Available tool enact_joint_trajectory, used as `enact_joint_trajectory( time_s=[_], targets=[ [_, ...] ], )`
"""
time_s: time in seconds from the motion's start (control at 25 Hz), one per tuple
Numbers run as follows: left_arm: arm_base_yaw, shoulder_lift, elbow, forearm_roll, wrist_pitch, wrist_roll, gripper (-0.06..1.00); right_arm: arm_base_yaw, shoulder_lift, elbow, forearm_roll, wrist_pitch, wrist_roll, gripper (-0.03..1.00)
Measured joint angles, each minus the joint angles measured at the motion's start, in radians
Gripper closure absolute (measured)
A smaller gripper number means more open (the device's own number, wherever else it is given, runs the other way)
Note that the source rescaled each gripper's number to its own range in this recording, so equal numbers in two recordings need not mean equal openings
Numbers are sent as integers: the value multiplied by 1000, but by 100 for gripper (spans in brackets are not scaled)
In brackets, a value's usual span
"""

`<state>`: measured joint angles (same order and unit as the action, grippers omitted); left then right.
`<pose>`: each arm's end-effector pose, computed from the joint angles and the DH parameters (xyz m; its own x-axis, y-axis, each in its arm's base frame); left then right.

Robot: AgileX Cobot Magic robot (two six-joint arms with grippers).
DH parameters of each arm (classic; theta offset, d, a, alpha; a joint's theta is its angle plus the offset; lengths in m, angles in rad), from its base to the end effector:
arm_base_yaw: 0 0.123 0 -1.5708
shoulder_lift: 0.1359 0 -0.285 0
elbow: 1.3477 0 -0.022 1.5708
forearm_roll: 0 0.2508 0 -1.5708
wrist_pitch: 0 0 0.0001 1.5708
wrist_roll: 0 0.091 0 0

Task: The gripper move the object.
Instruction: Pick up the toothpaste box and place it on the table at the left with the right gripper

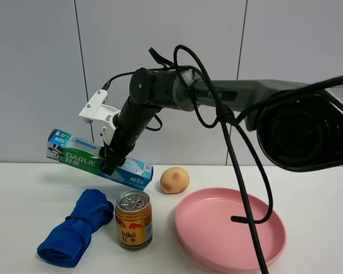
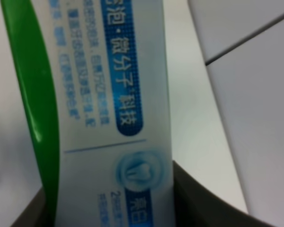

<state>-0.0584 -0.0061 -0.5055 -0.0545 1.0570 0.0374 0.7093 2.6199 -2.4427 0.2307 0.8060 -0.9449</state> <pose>-0.0066 -0.0039 0.2792 -0.4399 0.0363 -0.8973 0.1055 0.9944 -0.0115 0.4248 0.3844 0.1602 0.0944 -0.8365 -0.5398 -0.9251 0.1267 -0.3581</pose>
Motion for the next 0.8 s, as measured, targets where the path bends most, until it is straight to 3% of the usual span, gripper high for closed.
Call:
enact_joint_trajectory(
  time_s=[0.44,0.8],
  targets=[
    [0,0,0,0,0,-2,-6,0,10,0,-1,-27,4,96],
    [0,0,0,0,0,0,-6,0,10,-8,-7,-51,16,77]
  ],
)
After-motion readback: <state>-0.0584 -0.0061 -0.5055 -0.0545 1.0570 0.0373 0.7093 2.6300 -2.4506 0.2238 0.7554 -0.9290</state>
